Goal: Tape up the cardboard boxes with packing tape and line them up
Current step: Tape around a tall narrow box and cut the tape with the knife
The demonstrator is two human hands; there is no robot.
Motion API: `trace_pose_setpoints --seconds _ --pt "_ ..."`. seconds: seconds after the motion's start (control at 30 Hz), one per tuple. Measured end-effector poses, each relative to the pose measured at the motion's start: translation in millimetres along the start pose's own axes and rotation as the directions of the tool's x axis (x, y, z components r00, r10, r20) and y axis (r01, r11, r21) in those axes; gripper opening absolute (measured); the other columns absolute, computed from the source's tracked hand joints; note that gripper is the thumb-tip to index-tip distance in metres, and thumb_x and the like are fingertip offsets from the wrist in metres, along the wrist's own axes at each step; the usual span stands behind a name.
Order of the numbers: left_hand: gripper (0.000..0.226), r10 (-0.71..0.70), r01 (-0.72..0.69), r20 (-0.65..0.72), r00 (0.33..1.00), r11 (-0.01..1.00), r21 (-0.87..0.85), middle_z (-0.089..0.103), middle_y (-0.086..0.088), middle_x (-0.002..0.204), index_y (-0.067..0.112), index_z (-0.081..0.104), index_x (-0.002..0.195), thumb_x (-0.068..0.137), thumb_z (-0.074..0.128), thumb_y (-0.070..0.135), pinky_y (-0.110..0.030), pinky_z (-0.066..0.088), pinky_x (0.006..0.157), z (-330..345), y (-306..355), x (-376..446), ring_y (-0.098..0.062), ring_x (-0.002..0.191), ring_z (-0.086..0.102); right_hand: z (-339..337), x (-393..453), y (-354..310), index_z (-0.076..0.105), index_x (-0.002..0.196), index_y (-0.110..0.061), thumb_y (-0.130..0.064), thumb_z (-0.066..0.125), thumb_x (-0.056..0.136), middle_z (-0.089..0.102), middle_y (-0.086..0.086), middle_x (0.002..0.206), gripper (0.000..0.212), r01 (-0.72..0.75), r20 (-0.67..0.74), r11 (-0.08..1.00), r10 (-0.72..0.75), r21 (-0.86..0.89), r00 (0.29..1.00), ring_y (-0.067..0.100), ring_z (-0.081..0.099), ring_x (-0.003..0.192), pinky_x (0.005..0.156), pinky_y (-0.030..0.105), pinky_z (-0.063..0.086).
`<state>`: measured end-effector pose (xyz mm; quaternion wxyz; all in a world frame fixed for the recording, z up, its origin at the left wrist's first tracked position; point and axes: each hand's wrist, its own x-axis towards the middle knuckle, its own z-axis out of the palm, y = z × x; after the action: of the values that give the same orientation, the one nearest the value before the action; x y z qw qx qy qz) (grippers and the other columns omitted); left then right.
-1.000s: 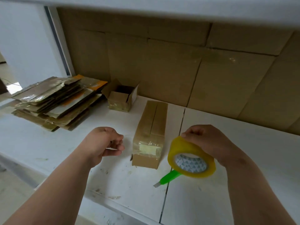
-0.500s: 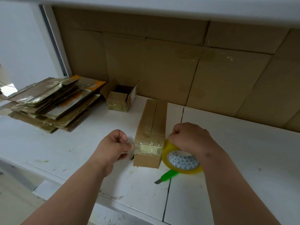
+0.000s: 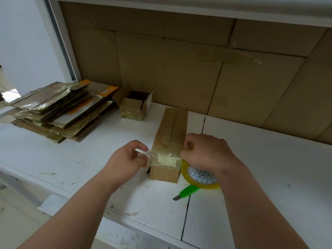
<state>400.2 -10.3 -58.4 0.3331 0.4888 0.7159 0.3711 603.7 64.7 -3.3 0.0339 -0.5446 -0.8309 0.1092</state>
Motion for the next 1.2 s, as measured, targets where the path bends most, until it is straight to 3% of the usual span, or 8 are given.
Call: trace_pose_setpoints --seconds 0.17,0.3,0.5,0.67,0.8,0.87,1.03,1.2 --pt "0.007 0.007 -0.016 0.160 0.987 0.998 0.055 0.075 0.007 0.089 0.028 0.070 0.089 0.090 0.066 0.033 -0.035 0.049 0.094 -16 8 4 -0.013 0.093 0.069 6 -2 1 0.052 0.091 -0.030 -0.059 0.052 0.087 0.055 -0.011 0.087 0.029 0.028 -0.068 0.997 -0.033 -0.076 0.997 0.011 0.052 0.078 0.101 0.042 0.035" --pt "0.018 0.054 -0.090 0.117 0.992 0.941 0.325 0.072 0.013 0.084 0.034 0.065 0.094 0.082 0.074 0.046 -0.024 0.047 0.078 -13 15 8 -0.008 0.085 0.066 8 -1 3 0.050 0.092 -0.031 -0.065 0.054 0.085 0.055 -0.012 0.089 0.035 0.033 -0.067 0.998 -0.036 -0.051 0.997 0.012 0.051 0.081 0.109 0.045 0.029" --pt "0.039 0.104 -0.075 -0.062 0.993 0.929 0.362 0.063 0.007 0.079 0.024 0.050 0.089 0.077 0.080 0.045 -0.023 0.040 0.056 14 20 3 -0.010 0.071 0.058 11 -1 3 0.047 0.092 -0.031 -0.065 0.057 0.083 0.053 -0.011 0.090 0.036 0.042 -0.113 0.997 -0.049 -0.058 0.992 0.014 0.049 0.081 0.102 0.043 0.036" --pt "0.037 0.060 -0.040 -0.095 0.994 0.979 0.201 0.062 -0.004 0.084 0.014 0.050 0.087 0.075 0.081 0.031 -0.025 0.042 0.056 31 13 -2 -0.016 0.070 0.056 16 -3 6 0.036 0.086 -0.032 -0.061 0.052 0.089 0.047 -0.007 0.092 0.034 0.086 -0.159 0.990 -0.103 -0.109 0.982 0.017 0.049 0.083 0.094 0.041 0.040" --pt "0.013 -0.042 0.055 0.092 0.995 0.987 -0.150 0.073 -0.007 0.090 0.008 0.059 0.094 0.086 0.070 0.008 -0.044 0.057 0.088 13 4 3 -0.023 0.082 0.072 16 -1 10 0.041 0.081 -0.032 -0.060 0.051 0.090 0.047 -0.009 0.088 0.031 0.123 -0.137 0.986 -0.139 -0.117 0.981 0.015 0.049 0.081 0.090 0.037 0.040" --pt "0.004 -0.001 0.025 0.119 0.993 0.980 -0.200 0.073 -0.014 0.093 0.005 0.057 0.095 0.094 0.061 0.003 -0.044 0.057 0.090 8 3 5 -0.020 0.083 0.074 16 0 9 0.041 0.079 -0.031 -0.060 0.053 0.087 0.046 -0.010 0.085 0.031 0.122 -0.126 0.986 -0.136 -0.115 0.983 0.015 0.050 0.079 0.084 0.035 0.039" --pt "0.027 0.179 -0.178 -0.002 0.984 0.981 0.082 0.071 -0.004 0.085 0.028 0.051 0.111 0.094 0.064 0.012 -0.012 0.050 0.061 12 6 10 -0.004 0.067 0.071 19 2 7 0.040 0.076 -0.030 -0.059 0.055 0.084 0.048 -0.009 0.085 0.034 0.085 -0.125 0.989 -0.100 -0.121 0.987 0.016 0.052 0.079 0.080 0.036 0.042" --pt "0.047 0.354 -0.349 0.029 0.935 0.904 0.245 0.071 0.014 0.085 0.048 0.053 0.134 0.094 0.063 0.025 -0.021 0.055 0.073 15 1 15 -0.003 0.074 0.068 21 -1 2 0.042 0.082 -0.030 -0.054 0.052 0.087 0.049 -0.005 0.089 0.026 0.064 -0.158 0.987 -0.087 -0.145 0.984 0.019 0.053 0.082 0.080 0.037 0.044"
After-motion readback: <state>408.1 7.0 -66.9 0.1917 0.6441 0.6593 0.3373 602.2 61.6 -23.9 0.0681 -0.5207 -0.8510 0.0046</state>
